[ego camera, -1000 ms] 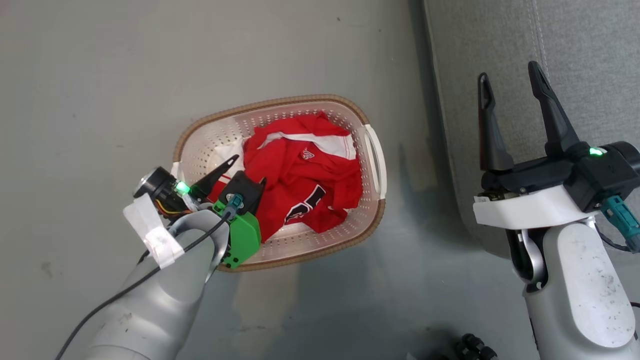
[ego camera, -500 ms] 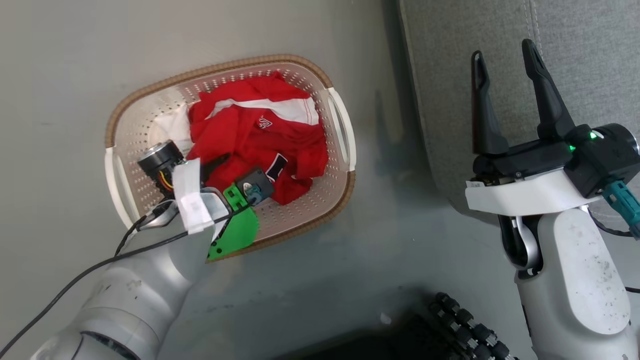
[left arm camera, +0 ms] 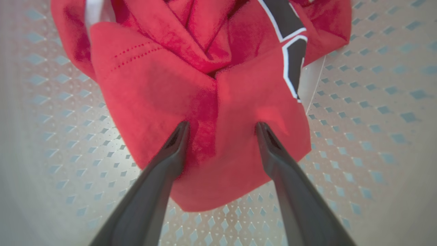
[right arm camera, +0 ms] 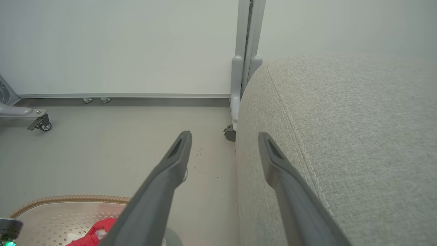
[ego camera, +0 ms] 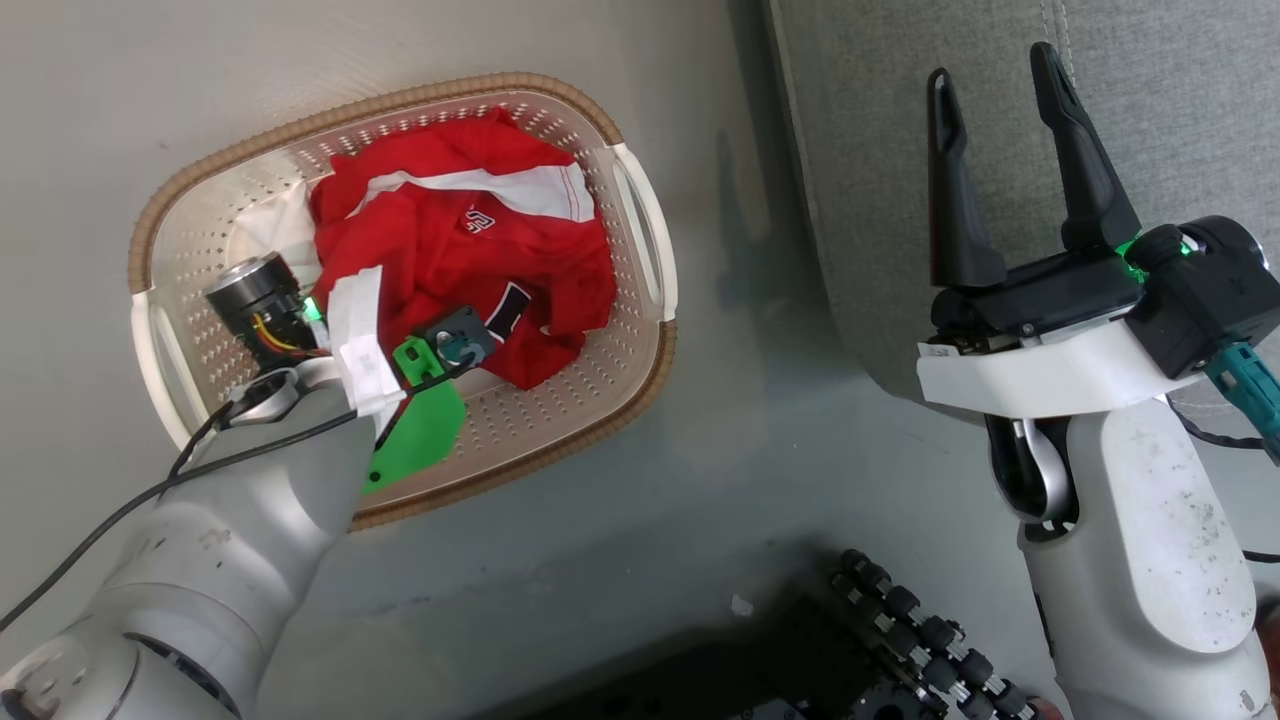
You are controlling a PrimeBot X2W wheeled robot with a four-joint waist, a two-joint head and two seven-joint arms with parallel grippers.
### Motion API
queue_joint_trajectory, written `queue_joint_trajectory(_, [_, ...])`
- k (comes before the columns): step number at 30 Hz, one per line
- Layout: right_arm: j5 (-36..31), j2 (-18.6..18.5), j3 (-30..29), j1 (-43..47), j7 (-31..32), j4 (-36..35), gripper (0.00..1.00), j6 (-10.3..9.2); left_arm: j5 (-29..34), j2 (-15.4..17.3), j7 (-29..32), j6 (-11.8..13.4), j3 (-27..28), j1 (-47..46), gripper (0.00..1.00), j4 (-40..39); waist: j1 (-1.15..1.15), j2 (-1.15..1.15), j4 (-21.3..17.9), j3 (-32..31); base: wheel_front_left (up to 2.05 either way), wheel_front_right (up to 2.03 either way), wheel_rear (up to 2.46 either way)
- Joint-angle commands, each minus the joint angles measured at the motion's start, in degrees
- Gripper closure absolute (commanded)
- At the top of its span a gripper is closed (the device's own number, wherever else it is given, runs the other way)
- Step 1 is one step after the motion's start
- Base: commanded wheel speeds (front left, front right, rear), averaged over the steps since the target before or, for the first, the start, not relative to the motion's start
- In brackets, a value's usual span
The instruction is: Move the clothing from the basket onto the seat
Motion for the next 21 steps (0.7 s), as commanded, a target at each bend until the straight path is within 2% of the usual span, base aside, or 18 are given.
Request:
queue_joint_trajectory(1, [0.5,0.0,0.3,-0.9,-0.2,-0.4,0.00,0.00,-1.4,0.7,0.7,-0.1,-0.8,-0.2,0.00,0.0,0.00,0.00,-0.5,0.4,0.00,0.00,0.00])
queue_joint_trajectory(7, [1.1,0.0,1.0,-0.9,-0.2,-0.7,0.00,0.00,-4.9,2.6,3.8,-0.1,-6.2,-0.3,0.00,0.0,0.00,0.00,-1.5,0.7,0.00,0.00,0.00])
queue_joint_trajectory(8, [1.1,0.0,1.1,-0.9,-0.2,-0.7,0.00,0.00,-5.4,2.6,3.6,-0.1,-6.9,-0.5,0.04,0.0,0.00,0.00,-1.6,0.8,0.00,0.00,0.00])
queue_joint_trajectory(9, [1.1,0.0,1.1,-1.0,-0.2,-0.7,0.00,0.00,-5.7,2.8,3.4,-0.1,-8.0,-0.8,0.40,0.0,0.00,0.00,-1.7,0.8,0.00,0.00,0.00])
queue_joint_trajectory(10, [1.1,0.0,1.1,-1.0,-0.2,-0.7,0.00,0.00,-6.1,3.0,3.3,-0.1,-8.7,-1.1,0.84,-0.1,0.00,0.00,-1.7,0.8,0.00,0.00,0.00])
queue_joint_trajectory(11, [1.1,0.0,1.2,-1.0,-0.2,-0.8,0.00,0.00,-6.7,3.1,3.1,-0.1,-9.7,-1.5,1.00,-0.1,0.00,0.00,-1.7,0.8,0.00,0.00,0.00])
queue_joint_trajectory(15, [1.1,0.0,1.2,-0.8,-0.2,-0.6,0.00,0.00,-10.0,2.7,3.2,-0.1,-11.4,-1.1,1.00,-0.5,0.00,0.00,-1.6,0.5,0.00,0.00,0.00])
queue_joint_trajectory(21, [-0.1,0.0,1.1,0.7,-0.2,0.1,0.00,0.00,-14.9,2.2,-0.3,-0.1,-12.6,0.3,1.00,-2.7,0.00,0.00,-0.4,-2.8,0.00,0.00,0.00])
